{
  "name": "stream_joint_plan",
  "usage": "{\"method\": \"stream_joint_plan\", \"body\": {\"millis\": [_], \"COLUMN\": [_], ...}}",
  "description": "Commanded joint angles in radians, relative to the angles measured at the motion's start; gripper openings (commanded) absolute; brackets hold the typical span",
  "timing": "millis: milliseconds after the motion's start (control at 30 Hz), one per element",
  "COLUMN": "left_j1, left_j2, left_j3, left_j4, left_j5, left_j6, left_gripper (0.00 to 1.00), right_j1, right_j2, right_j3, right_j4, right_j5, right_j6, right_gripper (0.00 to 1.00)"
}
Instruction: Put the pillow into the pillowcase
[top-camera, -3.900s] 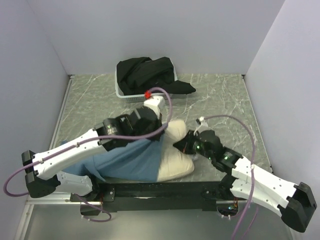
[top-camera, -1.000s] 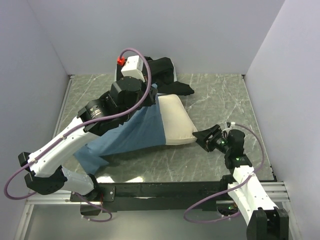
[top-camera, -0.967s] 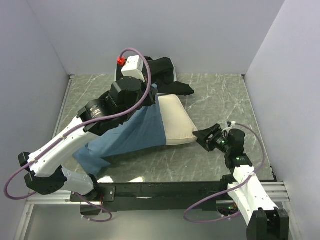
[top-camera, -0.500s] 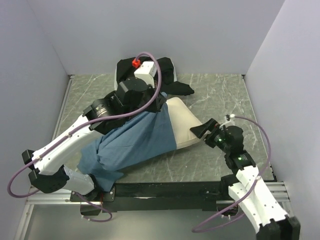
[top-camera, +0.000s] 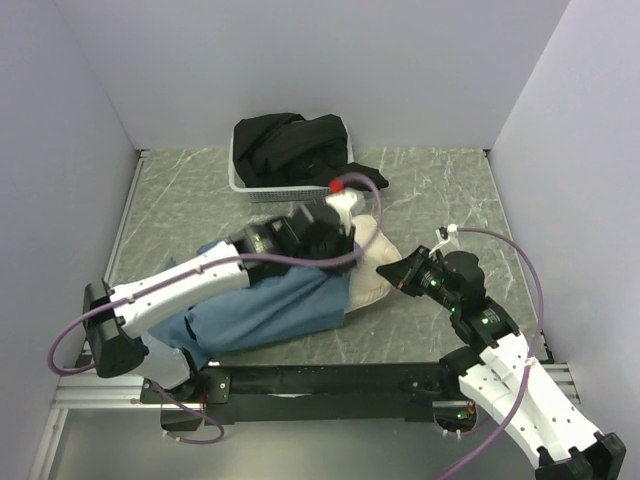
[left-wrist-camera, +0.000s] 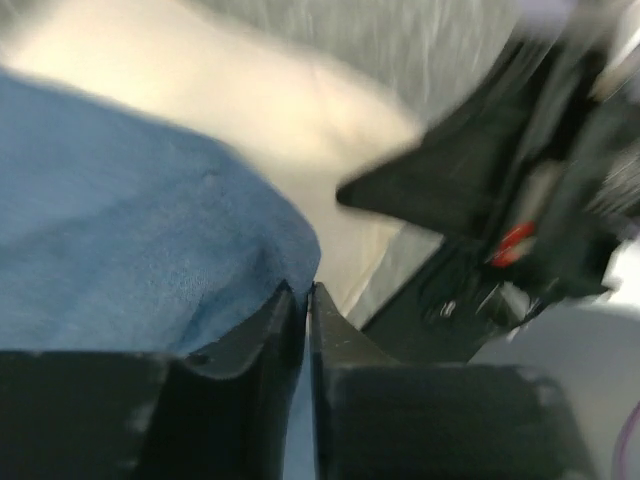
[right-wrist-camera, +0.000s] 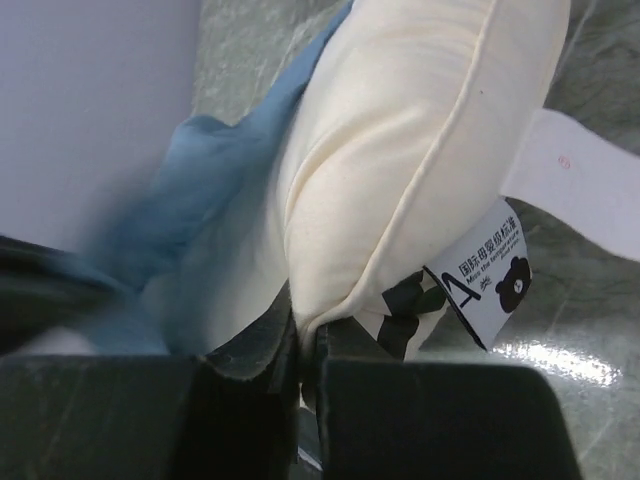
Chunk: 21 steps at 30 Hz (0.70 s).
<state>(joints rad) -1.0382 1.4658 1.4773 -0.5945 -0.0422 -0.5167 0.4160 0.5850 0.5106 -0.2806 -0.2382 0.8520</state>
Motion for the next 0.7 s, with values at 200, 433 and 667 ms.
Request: {"method": "stream_joint_plan", "body": {"millis": [200,433,667], "left_j1": [-0.281,-0.506,-0.645], "left_j2": [-0.114,-0.076,0.217], "left_j3": [-0.270,-0.180,-0.123], "left_j4": [0.055,-0.365,-0.778], "left_j5": [-0.328,-0.706,-0.829], "left_j6": [-0.199,-0.472,-0.807], "left_gripper": [0.81,0.87,1.00], "right_j1": [0.076,0.081,0.090], "right_j2": [-0.005,0.001,0.003], "right_j3": [-0.006,0.000,0.023], "right_j4": [0.018,0.004,-0.011], "right_j5": [0.074,0.089,0.088], "right_j6": [0.033,0.025,0.027], "right_gripper": [0.00,0.00,0.00]}}
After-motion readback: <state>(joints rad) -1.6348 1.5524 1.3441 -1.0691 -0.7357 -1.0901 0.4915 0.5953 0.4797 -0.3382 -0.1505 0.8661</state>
